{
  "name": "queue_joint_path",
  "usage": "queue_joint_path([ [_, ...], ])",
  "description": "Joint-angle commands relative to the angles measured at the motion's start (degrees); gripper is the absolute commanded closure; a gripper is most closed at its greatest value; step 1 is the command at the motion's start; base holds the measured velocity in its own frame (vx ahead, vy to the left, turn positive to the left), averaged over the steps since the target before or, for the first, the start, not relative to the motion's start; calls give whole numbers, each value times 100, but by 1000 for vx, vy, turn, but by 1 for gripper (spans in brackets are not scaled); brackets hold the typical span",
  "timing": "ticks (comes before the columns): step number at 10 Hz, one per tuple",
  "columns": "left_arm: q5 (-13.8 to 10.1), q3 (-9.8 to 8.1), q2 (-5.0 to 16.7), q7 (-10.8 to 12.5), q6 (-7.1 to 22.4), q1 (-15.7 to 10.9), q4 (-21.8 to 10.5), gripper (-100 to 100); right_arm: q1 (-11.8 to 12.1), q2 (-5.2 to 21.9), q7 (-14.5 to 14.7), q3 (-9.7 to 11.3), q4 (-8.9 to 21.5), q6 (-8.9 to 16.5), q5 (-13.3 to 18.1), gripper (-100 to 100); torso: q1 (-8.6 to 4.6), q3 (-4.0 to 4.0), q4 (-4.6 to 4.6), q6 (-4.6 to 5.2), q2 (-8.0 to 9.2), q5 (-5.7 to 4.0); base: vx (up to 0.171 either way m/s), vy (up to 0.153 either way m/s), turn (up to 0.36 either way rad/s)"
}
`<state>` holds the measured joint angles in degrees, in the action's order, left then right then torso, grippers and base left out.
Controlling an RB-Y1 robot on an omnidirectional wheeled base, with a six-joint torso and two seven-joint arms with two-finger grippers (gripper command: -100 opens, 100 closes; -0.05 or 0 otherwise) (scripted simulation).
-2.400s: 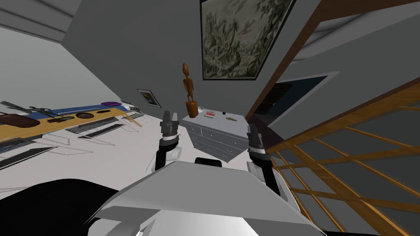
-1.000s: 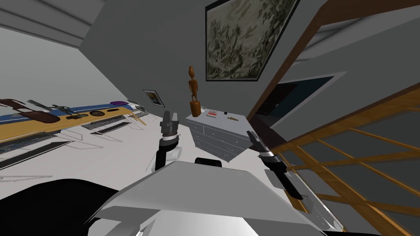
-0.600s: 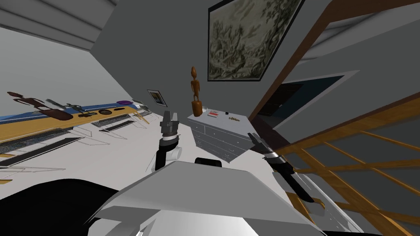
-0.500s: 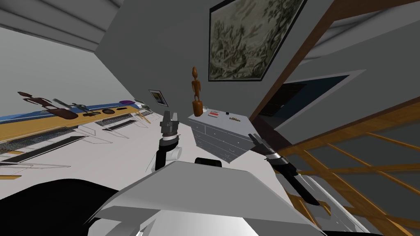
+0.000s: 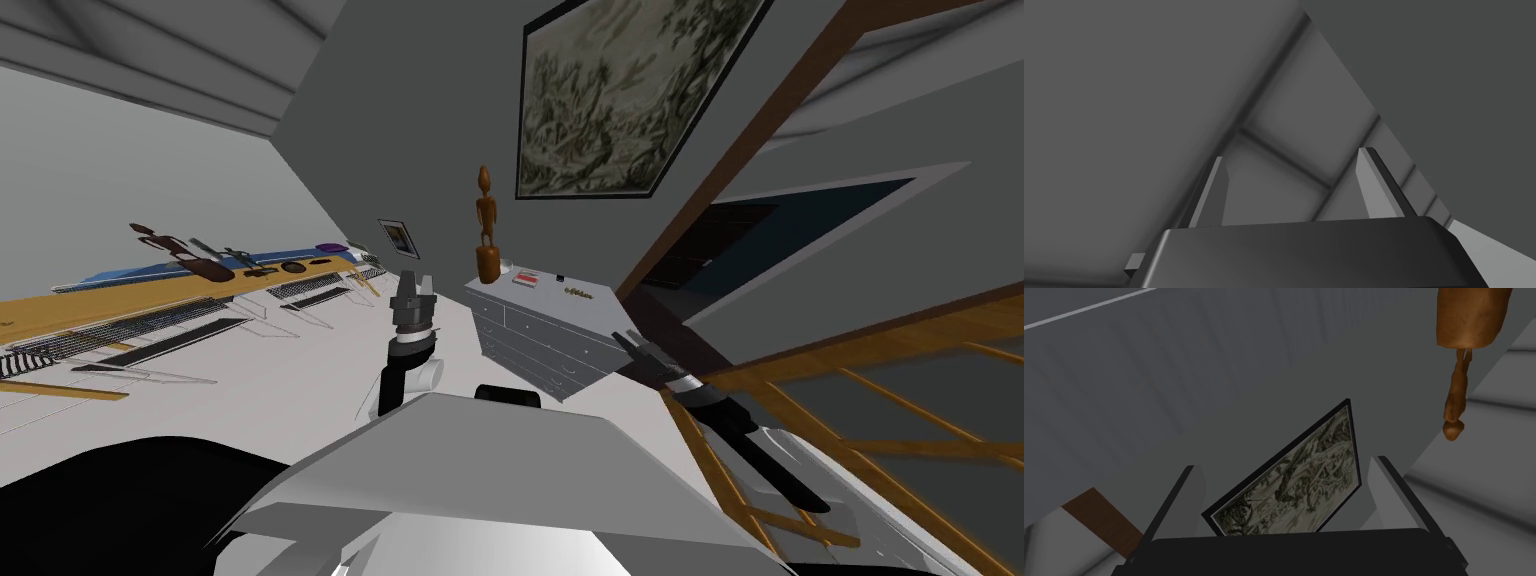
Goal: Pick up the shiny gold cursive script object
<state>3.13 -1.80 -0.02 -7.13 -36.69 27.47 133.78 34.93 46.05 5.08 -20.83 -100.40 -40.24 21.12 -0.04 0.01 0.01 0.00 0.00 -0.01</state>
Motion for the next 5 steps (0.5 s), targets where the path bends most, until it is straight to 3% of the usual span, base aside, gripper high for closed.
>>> queue_joint_path([
  [1,0,0,0,0,0,0,0,0,62,286,-49,-68,286,-150,146,-100,0,0,0,0,0,0,-6,-6,139],
  [3,0,0,0,0,0,0,0,0,62,529,-49,-68,364,-150,146,-100,-1,-1,0,-1,-2,0,-2,-9,53],
  [4,0,0,0,0,0,0,0,0,119,749,-106,-123,620,-282,267,-100,0,-1,0,1,-2,0,-1,-9,153],
  [5,0,0,0,0,0,0,0,0,119,907,-106,-123,649,-282,267,-100,-1,-2,-1,-4,-3,0,-1,-14,138],
])
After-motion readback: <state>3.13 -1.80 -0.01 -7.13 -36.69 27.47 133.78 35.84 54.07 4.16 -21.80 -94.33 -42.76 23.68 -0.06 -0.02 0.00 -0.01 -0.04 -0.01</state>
